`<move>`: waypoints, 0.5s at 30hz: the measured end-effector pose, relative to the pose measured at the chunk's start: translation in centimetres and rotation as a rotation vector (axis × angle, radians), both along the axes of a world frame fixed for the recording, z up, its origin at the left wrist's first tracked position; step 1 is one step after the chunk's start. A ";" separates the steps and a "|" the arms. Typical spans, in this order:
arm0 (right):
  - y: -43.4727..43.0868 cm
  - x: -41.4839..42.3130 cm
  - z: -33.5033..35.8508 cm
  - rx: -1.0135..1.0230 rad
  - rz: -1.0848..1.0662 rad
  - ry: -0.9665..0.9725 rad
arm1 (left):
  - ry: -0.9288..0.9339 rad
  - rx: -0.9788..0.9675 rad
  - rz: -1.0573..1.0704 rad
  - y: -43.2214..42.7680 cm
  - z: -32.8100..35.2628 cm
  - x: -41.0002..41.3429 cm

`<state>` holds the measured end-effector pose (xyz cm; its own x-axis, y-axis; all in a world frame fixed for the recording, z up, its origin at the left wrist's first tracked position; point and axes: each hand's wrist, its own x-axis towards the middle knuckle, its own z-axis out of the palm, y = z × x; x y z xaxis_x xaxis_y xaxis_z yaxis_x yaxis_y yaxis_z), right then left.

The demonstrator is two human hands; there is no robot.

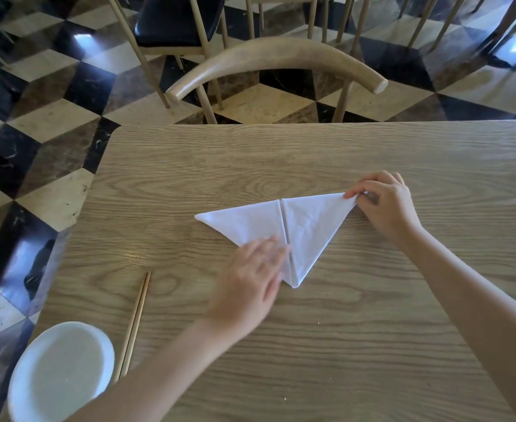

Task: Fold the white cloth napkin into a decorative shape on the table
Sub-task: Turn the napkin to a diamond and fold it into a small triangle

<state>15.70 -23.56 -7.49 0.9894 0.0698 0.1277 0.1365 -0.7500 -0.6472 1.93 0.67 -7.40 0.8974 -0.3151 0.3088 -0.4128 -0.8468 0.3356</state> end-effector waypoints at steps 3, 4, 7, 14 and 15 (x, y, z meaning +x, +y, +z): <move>0.2 -0.5 0.7 -0.060 0.000 -0.038 | 0.091 0.141 -0.041 -2.2 -1.1 -1.1; 0.6 -1.0 1.0 -0.128 0.039 -0.101 | 0.121 0.188 -0.036 -2.4 -1.4 -1.2; 3.5 -3.4 0.7 -0.296 0.371 -0.174 | 0.196 0.286 -0.015 -3.1 -2.2 -1.7; 4.7 -3.6 -1.8 -0.553 0.589 -0.065 | 0.255 0.401 0.023 -3.5 -2.1 -1.8; 4.5 -2.9 -1.7 -0.573 0.574 -0.060 | 0.255 0.408 0.019 -3.5 -2.0 -1.8</move>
